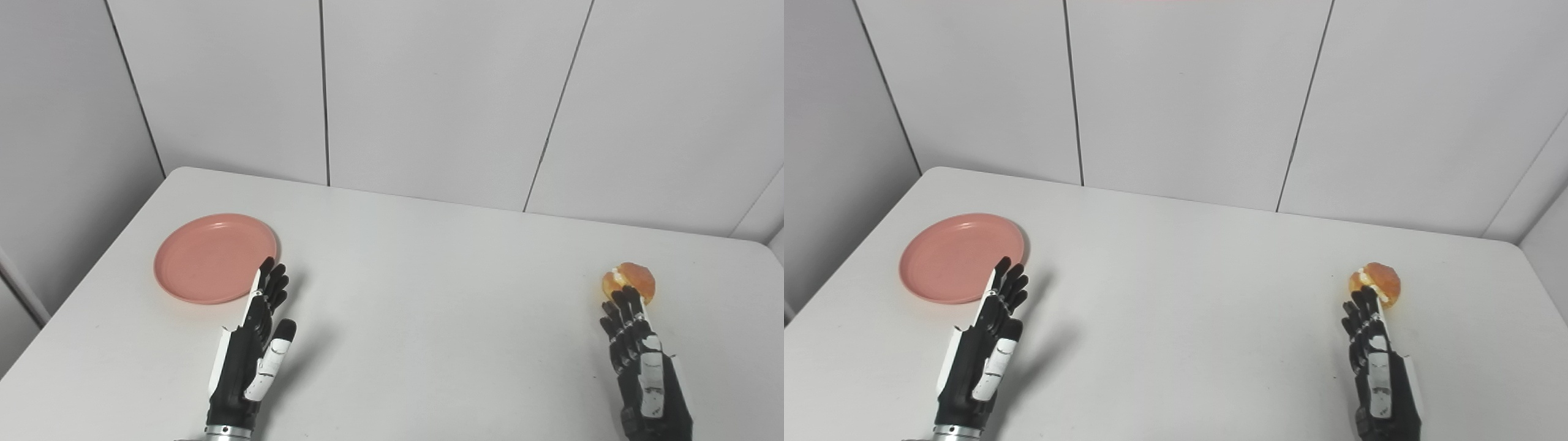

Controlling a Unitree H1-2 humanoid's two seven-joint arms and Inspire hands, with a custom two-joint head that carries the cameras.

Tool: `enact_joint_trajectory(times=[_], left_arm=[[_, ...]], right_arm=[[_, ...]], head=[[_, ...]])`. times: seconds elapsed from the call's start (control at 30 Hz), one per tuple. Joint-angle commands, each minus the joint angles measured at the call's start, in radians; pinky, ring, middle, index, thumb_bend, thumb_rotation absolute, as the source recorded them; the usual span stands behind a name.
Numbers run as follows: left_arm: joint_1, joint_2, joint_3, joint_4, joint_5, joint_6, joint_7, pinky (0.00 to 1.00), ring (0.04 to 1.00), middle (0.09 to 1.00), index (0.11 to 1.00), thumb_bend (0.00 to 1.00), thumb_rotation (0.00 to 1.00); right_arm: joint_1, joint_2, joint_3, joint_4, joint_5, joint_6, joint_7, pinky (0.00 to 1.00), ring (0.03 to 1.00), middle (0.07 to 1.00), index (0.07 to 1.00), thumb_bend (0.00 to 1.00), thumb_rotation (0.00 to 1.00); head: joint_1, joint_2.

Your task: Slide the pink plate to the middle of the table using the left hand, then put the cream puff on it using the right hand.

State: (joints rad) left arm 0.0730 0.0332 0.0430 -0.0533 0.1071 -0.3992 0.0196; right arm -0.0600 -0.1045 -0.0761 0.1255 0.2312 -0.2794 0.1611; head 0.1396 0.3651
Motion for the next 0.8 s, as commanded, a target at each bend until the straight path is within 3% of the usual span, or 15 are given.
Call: enact_joint_trajectory(times=[0.0, 0.77], left_arm=[[-0.020, -0.067, -0.041, 0.195, 0.007, -0.022, 0.024, 0.94, 0.948, 0.968, 0.985, 0.64, 0.85], [-0.042, -0.063, -0.038, 0.262, 0.021, -0.065, 0.030, 0.92, 0.934, 0.960, 0.968, 0.65, 0.85]], right_arm=[[0.061, 0.001, -0.005, 0.122, 0.015, -0.068, 0.028, 1.00, 0.987, 0.989, 0.993, 0.81, 1.00], [0.040, -0.001, -0.011, 0.182, 0.017, -0.087, 0.043, 1.00, 0.986, 0.991, 0.990, 0.81, 1.00]], head=[[0.005, -0.003], [0.010, -0.060]])
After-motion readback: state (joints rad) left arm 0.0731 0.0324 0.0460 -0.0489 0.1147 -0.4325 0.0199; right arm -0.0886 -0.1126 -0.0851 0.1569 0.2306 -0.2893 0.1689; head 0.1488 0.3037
